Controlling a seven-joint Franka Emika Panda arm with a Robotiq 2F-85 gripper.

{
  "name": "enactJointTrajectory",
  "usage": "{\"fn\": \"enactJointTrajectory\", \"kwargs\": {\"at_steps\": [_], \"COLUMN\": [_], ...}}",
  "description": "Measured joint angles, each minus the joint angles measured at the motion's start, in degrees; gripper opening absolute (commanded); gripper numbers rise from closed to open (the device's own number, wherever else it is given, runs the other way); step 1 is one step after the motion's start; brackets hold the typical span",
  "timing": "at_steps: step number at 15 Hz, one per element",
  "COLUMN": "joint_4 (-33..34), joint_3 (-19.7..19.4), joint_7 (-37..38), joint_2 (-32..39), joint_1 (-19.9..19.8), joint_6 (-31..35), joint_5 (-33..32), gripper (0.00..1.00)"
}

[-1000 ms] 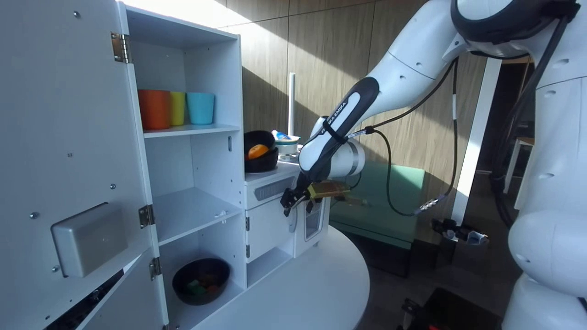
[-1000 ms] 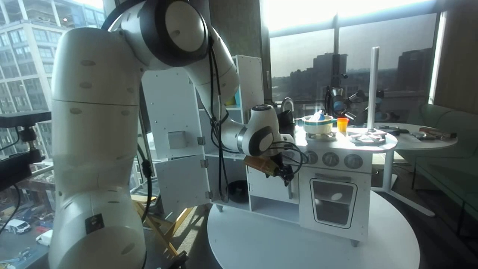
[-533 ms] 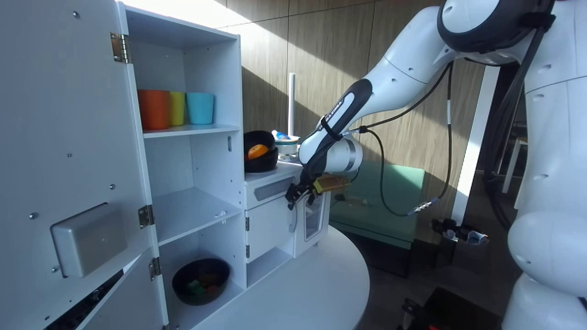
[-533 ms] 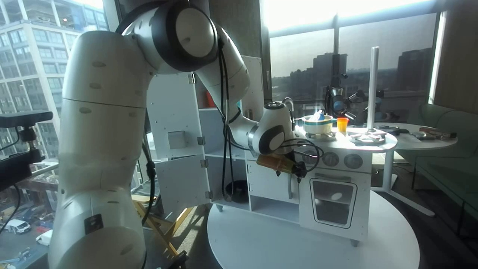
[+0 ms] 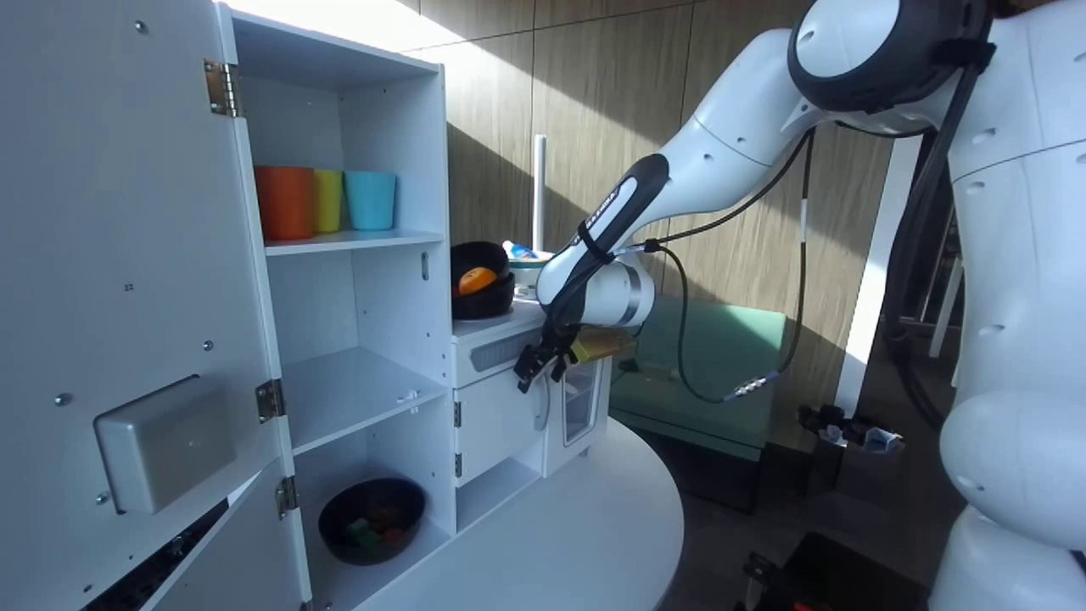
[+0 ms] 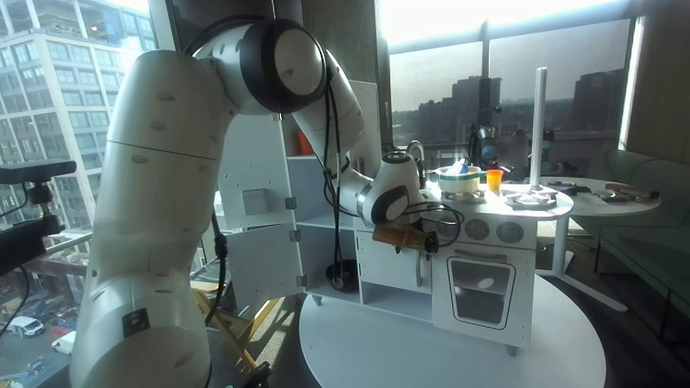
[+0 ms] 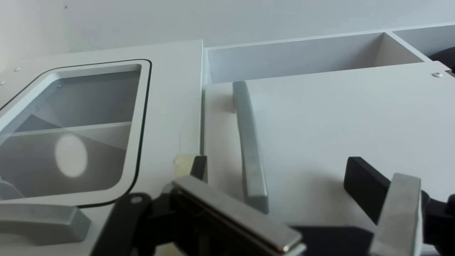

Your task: Open the cabinet doors and the oven door.

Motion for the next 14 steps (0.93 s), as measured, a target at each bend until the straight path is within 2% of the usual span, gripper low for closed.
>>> {"fn": "enactJointTrajectory", "kwargs": {"at_steps": [4, 9, 12, 14], "joint_4": [0.2, -0.6, -1.0, -1.1], "joint_3": [1.6, 3.1, 1.2, -2.4], "joint_7": [-5.0, -6.7, -6.1, -2.1], "joint_2": [0.5, 0.1, -0.2, -1.0], "joint_1": [-1.0, -1.4, 0.4, 3.6], "joint_6": [0.7, 0.3, 0.0, -2.3], "joint_5": [0.0, -0.7, -3.2, -8.3], "gripper": [1.0, 1.0, 1.0, 1.0]}}
